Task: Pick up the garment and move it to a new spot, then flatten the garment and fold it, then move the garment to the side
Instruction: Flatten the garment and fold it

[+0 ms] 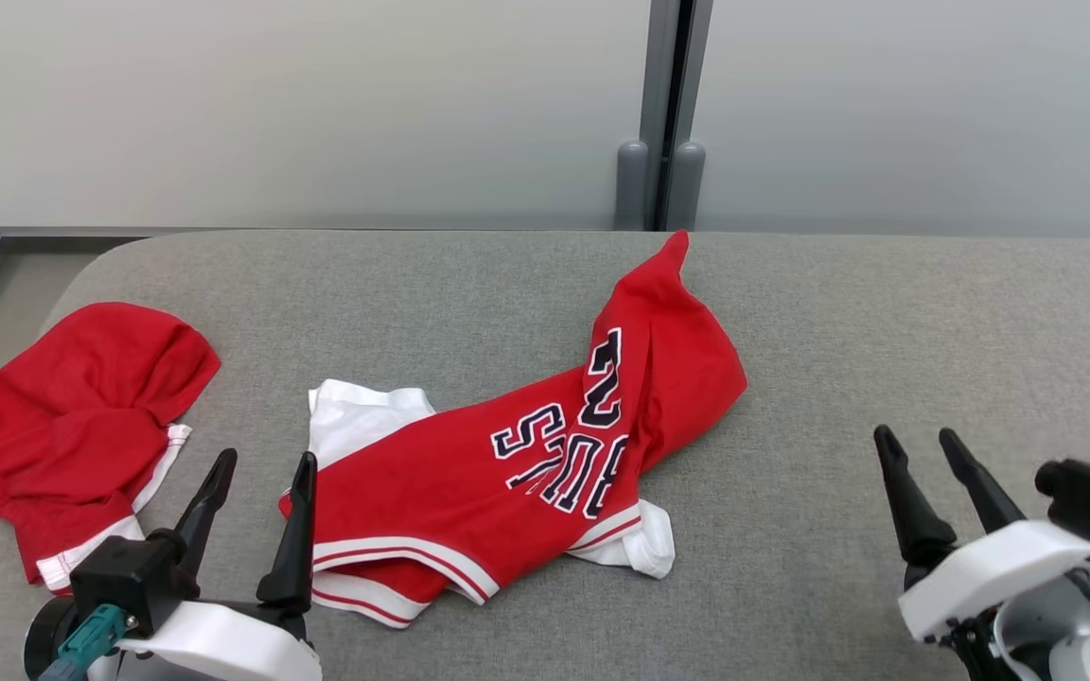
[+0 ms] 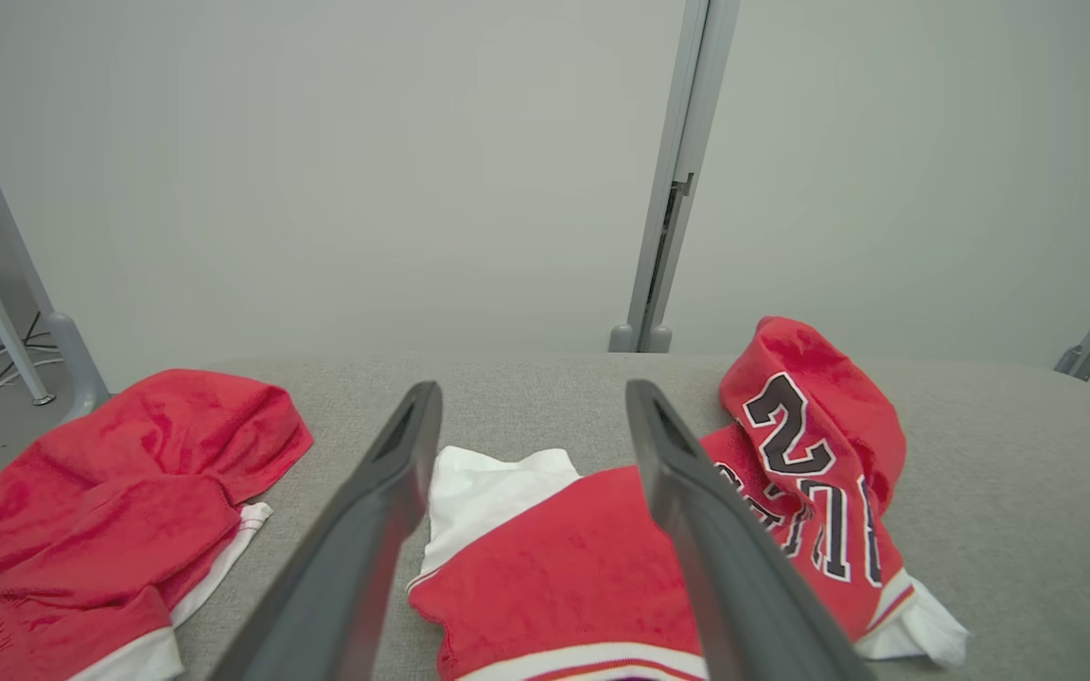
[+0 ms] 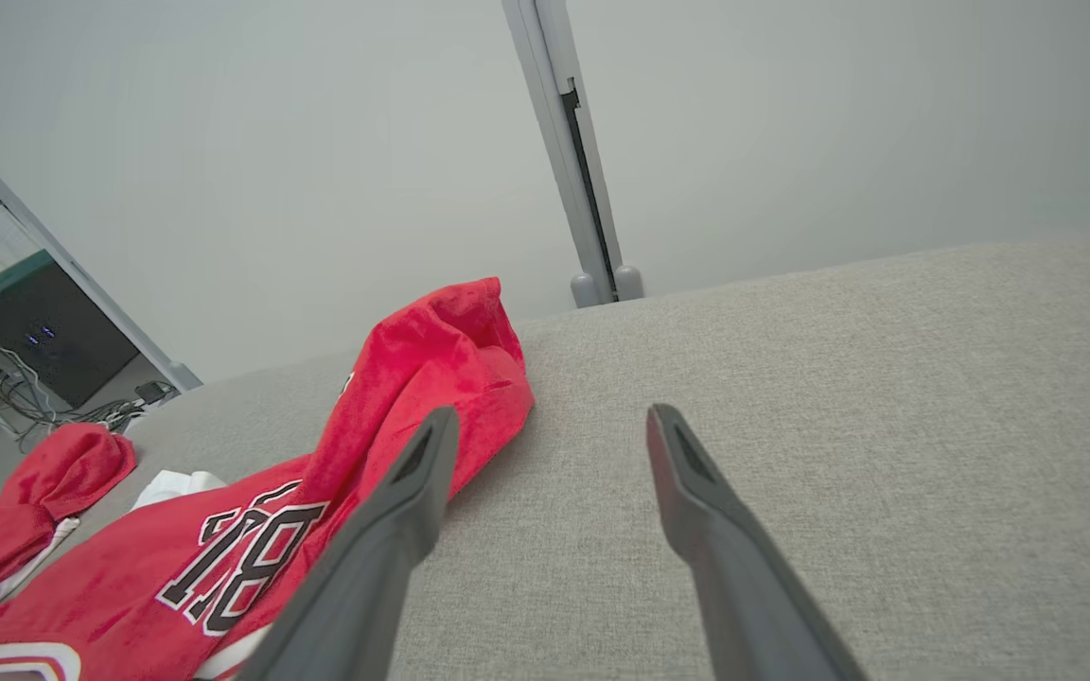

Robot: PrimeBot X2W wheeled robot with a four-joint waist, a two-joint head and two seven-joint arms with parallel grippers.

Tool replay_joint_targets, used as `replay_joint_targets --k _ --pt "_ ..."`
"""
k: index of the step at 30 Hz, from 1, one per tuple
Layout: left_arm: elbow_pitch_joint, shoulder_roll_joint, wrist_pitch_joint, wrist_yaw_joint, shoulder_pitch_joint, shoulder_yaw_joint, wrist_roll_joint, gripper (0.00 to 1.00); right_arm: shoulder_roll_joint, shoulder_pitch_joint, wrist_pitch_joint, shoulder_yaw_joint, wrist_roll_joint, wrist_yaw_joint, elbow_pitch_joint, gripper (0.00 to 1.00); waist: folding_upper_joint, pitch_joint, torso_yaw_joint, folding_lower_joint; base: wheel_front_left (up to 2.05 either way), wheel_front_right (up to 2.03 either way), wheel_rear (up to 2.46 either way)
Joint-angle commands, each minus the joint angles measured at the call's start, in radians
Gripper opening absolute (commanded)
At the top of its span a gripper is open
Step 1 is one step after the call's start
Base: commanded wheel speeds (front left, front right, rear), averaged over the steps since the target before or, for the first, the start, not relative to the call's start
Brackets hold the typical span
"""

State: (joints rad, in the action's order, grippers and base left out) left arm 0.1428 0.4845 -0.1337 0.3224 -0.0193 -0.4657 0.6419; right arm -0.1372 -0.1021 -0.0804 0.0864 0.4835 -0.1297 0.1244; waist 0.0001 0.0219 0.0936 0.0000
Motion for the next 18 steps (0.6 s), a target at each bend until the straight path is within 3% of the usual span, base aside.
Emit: replay_joint_targets --k 1,9,18 --pt "0.007 0.002 0.001 0.005 0.007 0.000 0.006 1.00 0.009 0.032 0.012 -0.005 -0.014 -0.002 -0.028 1.00 -0.0001 0.003 -0.004 0.0000 0.00 0.00 0.00" --pt "0.017 -0.002 0.016 -0.005 -0.022 -0.014 0.001 1.00 0.001 -0.020 -0.027 -0.002 -0.012 -0.002 -0.002 1.00 -0.0001 0.024 0.015 0.0000 0.00 0.00 0.00" --pt "0.010 -0.023 0.023 -0.026 -0.081 -0.043 -0.011 1.00 -0.060 -0.283 -0.134 -0.003 0.090 -0.002 0.232 1.00 -0.0001 0.126 0.096 0.0000 0.00 0.00 0.00"
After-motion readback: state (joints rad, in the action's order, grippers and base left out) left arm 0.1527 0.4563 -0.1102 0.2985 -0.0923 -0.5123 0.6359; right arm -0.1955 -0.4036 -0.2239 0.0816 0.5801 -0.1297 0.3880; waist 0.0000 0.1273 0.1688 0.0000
